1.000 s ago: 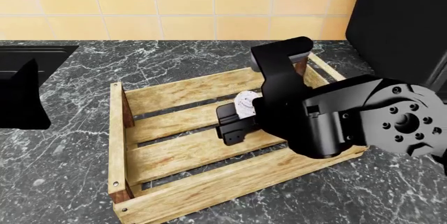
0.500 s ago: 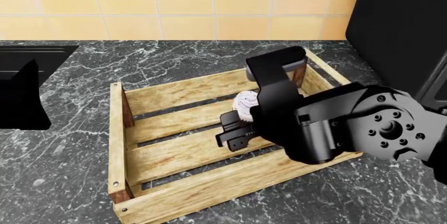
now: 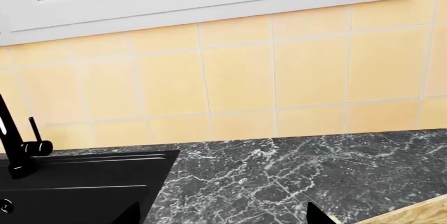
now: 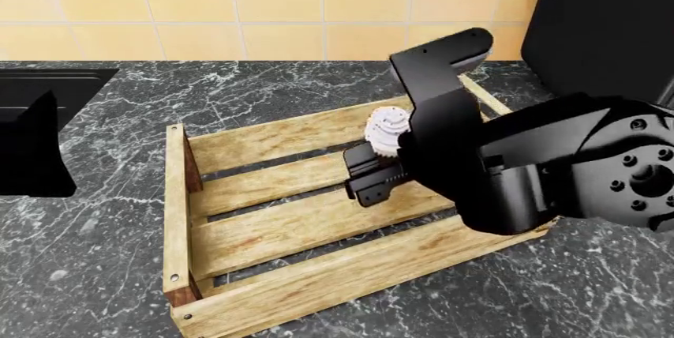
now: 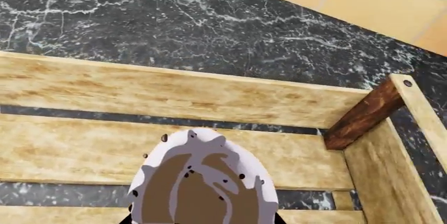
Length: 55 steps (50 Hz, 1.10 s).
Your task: Move the fresh-baked cupcake off the tray onto the counter, and place the bowl used for mixing into the sink.
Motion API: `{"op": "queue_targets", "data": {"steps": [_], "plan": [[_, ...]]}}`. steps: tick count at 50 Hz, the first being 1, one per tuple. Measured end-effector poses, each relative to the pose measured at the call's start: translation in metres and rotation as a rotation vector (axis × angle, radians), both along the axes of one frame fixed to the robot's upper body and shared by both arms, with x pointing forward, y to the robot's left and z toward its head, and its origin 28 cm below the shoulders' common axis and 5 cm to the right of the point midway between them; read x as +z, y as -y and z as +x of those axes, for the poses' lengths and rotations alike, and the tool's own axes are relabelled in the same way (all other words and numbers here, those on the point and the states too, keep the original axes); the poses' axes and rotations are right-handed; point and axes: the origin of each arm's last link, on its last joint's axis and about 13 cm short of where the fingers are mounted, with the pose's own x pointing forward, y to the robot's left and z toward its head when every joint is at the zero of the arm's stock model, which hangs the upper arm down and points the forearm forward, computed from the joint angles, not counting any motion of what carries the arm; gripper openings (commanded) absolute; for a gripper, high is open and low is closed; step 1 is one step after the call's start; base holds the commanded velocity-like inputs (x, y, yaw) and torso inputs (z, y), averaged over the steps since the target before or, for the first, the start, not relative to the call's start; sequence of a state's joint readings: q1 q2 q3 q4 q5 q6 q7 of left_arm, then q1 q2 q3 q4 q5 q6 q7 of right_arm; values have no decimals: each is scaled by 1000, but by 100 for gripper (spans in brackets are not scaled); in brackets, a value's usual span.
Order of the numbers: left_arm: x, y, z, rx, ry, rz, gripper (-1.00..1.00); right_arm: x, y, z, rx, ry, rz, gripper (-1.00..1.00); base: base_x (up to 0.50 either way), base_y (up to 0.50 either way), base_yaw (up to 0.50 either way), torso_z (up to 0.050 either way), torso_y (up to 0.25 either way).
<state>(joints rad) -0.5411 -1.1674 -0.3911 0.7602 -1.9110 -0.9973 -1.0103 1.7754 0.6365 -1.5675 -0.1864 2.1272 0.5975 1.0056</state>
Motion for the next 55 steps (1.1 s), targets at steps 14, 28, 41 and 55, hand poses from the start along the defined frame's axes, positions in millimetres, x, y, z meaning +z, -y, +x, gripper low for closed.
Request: {"op": "queue_targets", "data": {"steps": [14,28,41,55], "plan": [[0,0,0,2,0,0,100,51,13,-33,-5,96,-19,-100,0,0,0,0,1],[0,0,0,4,2,-3,100,92,24,-81,-30,123,-65,-100,0,0,0,0,0],[0,0,-1,4,3,-7,100,103,47,-119,-67,128,-70,-100,0,0,0,0,0],[0,-1,-1,6,3,-10,100,96,71,-152,-98,125,-55,-100,0,0,0,0,0]]}}
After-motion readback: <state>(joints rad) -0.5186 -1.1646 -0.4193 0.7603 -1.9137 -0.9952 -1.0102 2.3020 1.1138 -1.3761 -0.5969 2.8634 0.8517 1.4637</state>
